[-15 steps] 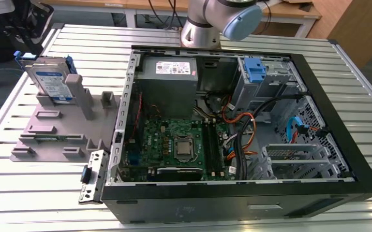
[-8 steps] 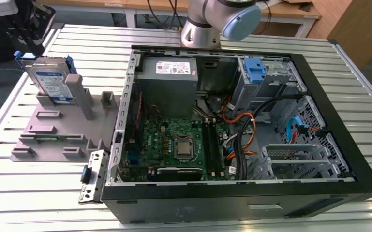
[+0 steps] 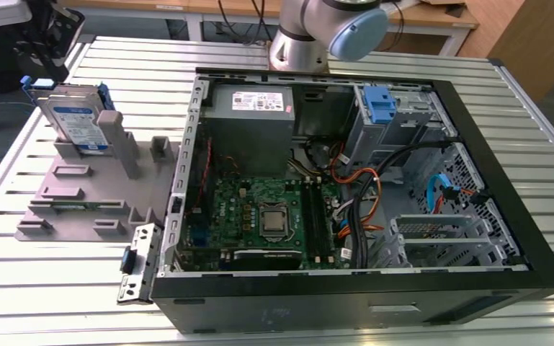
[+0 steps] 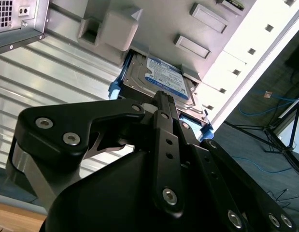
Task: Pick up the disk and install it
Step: 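Reach for the disk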
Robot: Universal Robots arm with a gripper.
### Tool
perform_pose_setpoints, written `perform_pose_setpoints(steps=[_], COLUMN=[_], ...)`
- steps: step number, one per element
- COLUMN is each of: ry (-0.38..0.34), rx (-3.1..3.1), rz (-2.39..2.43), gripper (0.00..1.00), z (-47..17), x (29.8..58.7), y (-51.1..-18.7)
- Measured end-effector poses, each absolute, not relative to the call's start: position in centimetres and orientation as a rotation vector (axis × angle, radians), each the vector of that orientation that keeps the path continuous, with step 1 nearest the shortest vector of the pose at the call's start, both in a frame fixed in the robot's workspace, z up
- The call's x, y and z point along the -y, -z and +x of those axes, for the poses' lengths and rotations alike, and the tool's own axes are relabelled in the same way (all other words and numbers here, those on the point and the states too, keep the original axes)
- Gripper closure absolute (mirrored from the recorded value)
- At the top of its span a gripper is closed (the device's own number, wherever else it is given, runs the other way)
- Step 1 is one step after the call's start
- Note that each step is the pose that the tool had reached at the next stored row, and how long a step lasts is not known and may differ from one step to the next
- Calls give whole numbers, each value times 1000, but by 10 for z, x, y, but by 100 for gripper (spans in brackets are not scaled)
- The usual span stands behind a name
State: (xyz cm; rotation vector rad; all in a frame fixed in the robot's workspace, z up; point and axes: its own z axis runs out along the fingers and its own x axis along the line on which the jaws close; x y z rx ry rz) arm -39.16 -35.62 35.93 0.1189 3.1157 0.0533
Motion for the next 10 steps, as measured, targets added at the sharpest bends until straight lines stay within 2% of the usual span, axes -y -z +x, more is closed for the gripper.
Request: perform_pose_setpoints(steps=[10], ry=[-53], rx=[-3116], rz=[119], gripper=[89], z=[-400], x=[345], y=[-351])
